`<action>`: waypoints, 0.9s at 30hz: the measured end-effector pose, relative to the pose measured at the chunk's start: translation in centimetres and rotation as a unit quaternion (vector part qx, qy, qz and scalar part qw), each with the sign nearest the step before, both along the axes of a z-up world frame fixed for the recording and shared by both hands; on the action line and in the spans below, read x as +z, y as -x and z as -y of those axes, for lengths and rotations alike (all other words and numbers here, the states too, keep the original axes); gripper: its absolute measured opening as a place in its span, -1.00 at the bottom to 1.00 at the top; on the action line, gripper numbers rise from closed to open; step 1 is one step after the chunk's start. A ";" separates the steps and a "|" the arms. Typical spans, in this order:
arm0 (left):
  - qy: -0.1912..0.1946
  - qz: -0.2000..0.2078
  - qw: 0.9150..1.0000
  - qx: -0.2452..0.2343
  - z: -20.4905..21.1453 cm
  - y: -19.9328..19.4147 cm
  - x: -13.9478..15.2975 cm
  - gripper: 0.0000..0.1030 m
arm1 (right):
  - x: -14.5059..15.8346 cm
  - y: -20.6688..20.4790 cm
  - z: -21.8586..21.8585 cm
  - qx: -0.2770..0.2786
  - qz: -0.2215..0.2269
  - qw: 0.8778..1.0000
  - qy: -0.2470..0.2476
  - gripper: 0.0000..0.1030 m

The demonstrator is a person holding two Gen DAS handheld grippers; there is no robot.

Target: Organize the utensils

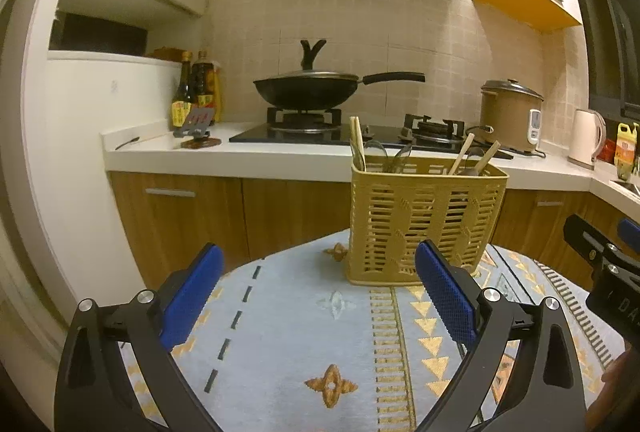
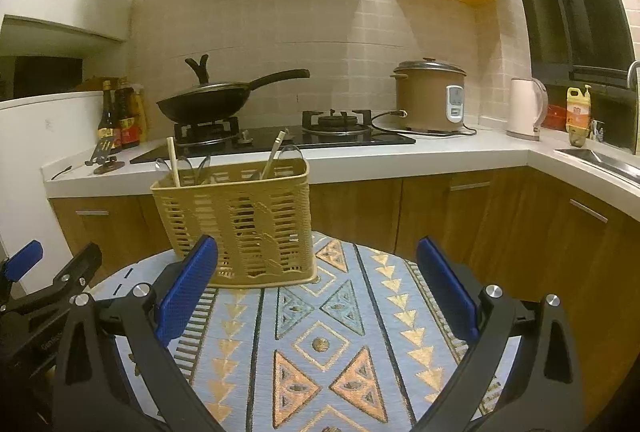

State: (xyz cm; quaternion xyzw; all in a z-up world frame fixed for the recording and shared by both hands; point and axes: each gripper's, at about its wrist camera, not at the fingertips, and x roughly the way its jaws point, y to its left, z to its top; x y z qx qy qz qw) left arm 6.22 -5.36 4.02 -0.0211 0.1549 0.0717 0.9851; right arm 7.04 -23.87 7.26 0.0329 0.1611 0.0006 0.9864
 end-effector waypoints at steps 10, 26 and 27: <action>0.003 -0.010 1.000 -0.002 -0.1 -0.3 -0.3 0.82 | -0.1 -0.2 0.5 -0.001 -0.004 1.000 -0.011 0.85; 0.008 -0.022 1.000 -0.006 -0.2 -0.7 -0.7 0.82 | -0.1 -0.3 0.8 0.001 -0.009 1.000 -0.023 0.85; 0.009 -0.022 1.000 -0.006 -0.2 -0.7 -0.7 0.82 | -0.1 -0.2 0.7 0.002 -0.008 1.000 -0.019 0.85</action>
